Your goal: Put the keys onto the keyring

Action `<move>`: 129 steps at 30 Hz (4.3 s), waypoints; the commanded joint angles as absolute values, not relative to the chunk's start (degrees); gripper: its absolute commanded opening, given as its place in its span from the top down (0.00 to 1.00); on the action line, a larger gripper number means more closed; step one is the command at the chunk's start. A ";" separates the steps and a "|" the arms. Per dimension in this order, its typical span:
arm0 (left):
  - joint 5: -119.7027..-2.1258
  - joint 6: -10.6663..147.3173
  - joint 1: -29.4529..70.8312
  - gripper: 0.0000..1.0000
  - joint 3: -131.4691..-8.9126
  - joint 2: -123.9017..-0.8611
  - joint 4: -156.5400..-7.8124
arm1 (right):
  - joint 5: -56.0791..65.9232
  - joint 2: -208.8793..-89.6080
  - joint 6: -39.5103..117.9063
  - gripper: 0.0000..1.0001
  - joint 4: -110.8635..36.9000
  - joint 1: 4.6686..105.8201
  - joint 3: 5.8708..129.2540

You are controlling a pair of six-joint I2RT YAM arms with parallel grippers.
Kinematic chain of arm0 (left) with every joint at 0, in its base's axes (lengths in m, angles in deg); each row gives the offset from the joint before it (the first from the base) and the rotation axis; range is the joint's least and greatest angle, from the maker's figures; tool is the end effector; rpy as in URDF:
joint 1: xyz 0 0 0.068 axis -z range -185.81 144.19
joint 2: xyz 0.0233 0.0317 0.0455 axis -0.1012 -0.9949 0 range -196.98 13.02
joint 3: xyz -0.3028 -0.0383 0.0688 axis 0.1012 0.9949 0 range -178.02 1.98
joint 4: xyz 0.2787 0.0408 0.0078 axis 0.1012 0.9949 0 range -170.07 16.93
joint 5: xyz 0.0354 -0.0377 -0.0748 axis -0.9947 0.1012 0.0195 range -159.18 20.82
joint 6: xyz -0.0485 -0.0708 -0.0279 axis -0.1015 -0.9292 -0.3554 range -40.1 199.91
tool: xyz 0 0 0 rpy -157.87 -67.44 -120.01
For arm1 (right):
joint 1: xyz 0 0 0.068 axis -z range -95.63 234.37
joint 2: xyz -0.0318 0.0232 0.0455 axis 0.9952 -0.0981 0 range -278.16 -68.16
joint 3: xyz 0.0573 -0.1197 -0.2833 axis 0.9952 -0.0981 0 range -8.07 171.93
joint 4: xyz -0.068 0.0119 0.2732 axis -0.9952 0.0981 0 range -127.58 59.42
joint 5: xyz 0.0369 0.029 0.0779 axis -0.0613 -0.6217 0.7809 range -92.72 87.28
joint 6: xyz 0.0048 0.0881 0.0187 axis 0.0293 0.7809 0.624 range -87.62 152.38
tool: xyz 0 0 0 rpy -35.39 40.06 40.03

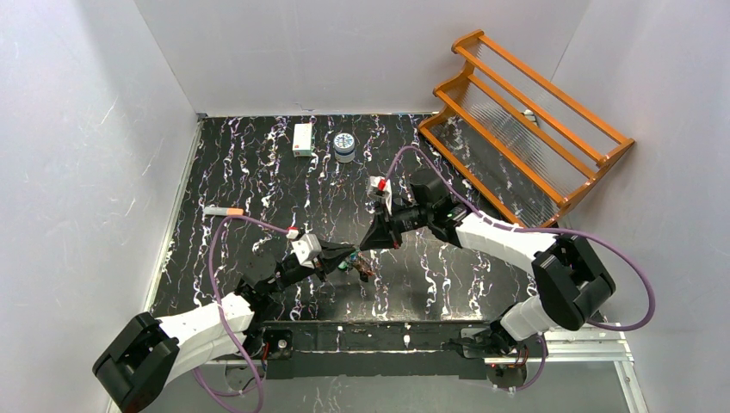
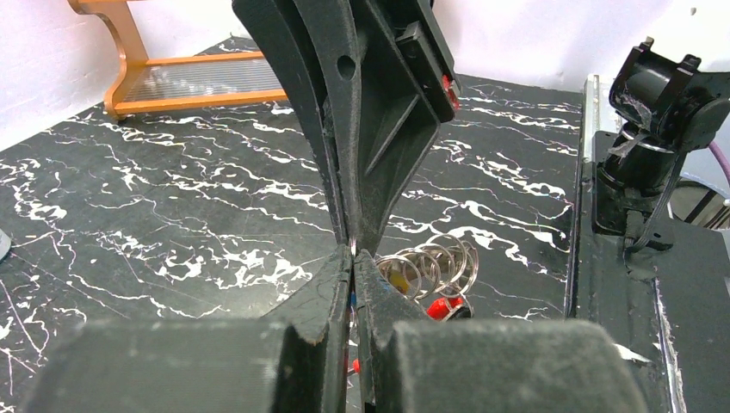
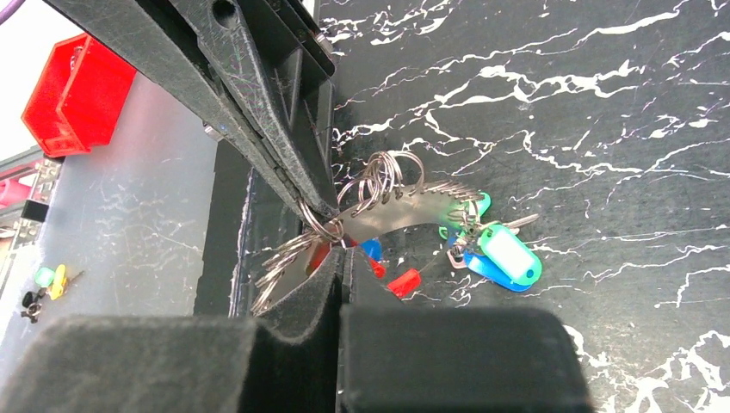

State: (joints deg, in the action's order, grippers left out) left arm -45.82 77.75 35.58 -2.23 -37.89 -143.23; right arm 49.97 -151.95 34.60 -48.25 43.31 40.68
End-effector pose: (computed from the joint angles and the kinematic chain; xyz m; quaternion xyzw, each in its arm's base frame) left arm 0.1260 -0.1535 0.2394 0.3495 0.4978 -0.4035 0.6835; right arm 0.2229 0.2794 0.2624 -0.4773 0.6303 0.5258 0.3139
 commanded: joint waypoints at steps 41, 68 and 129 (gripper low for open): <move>-44.57 77.53 35.76 1.00 -3.28 -36.24 -148.23 | 52.75 -149.23 25.61 0.69 -59.43 40.40 40.27; -51.36 91.80 35.76 0.52 -8.42 -26.73 -121.42 | 37.47 -148.40 4.02 0.99 -19.96 38.53 52.19; -35.65 94.79 35.85 0.82 -18.31 -40.31 -107.41 | 28.13 -153.03 1.23 0.99 -15.35 29.92 57.96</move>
